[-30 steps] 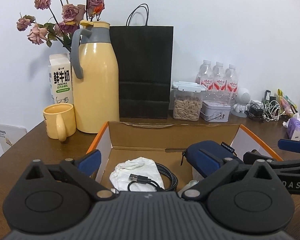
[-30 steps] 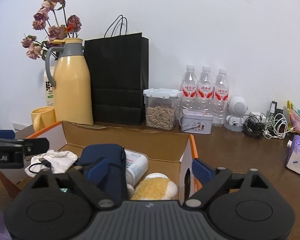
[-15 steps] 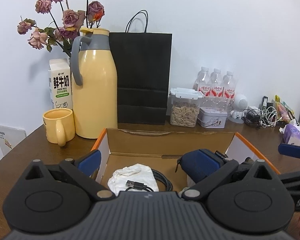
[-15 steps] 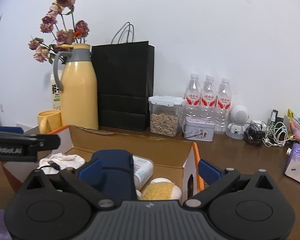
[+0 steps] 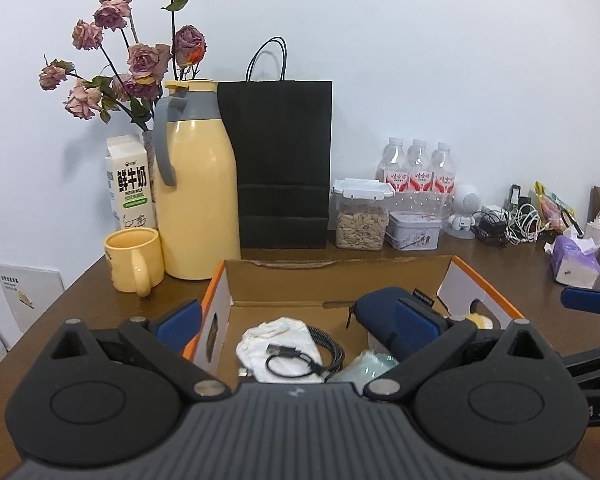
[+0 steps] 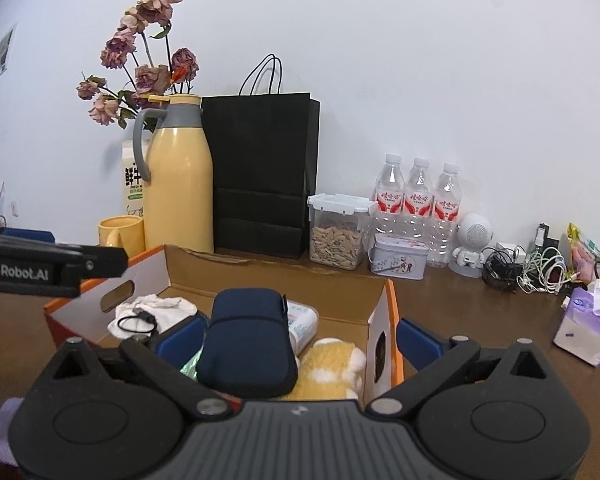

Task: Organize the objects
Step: 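Lower the USB cable and round white container into the box, opening both tools, then move the left tool back to the purple drawstring bag on the table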

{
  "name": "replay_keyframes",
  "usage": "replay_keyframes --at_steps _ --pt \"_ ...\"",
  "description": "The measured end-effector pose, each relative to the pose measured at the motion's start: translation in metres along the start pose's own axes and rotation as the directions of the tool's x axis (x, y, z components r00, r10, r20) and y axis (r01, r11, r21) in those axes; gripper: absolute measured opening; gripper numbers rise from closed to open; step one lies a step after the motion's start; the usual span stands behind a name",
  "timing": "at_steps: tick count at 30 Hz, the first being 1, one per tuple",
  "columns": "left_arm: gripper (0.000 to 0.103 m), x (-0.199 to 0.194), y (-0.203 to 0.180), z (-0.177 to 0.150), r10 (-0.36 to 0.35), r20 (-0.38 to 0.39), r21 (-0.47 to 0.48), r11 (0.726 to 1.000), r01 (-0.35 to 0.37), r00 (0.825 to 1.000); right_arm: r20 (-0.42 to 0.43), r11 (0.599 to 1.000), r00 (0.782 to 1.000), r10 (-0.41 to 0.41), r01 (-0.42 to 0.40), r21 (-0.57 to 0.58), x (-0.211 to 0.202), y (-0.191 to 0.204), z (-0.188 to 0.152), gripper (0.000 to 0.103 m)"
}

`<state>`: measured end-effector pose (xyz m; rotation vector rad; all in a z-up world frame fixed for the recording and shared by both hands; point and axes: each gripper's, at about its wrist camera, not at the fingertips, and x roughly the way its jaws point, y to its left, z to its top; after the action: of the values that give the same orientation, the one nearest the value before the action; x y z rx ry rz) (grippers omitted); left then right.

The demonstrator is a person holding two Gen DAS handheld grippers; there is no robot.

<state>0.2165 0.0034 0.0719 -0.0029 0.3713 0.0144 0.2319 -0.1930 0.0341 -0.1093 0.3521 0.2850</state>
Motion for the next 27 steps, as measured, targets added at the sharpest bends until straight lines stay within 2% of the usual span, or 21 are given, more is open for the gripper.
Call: replay_keyframes --at_steps 17,27 --pt "0.103 -0.036 0.019 -0.033 -0.001 -0.106 0.034 0.999 0.005 0.994 -0.084 1.0 0.996 0.004 -0.004 0.002 -0.045 0.008 -0.04 0.103" --pt "0.103 -0.037 0.026 -0.065 -0.047 -0.221 0.061 0.996 0.062 0.974 -0.144 1.0 0.99 0.002 -0.001 0.01 -0.049 0.01 -0.064 0.103"
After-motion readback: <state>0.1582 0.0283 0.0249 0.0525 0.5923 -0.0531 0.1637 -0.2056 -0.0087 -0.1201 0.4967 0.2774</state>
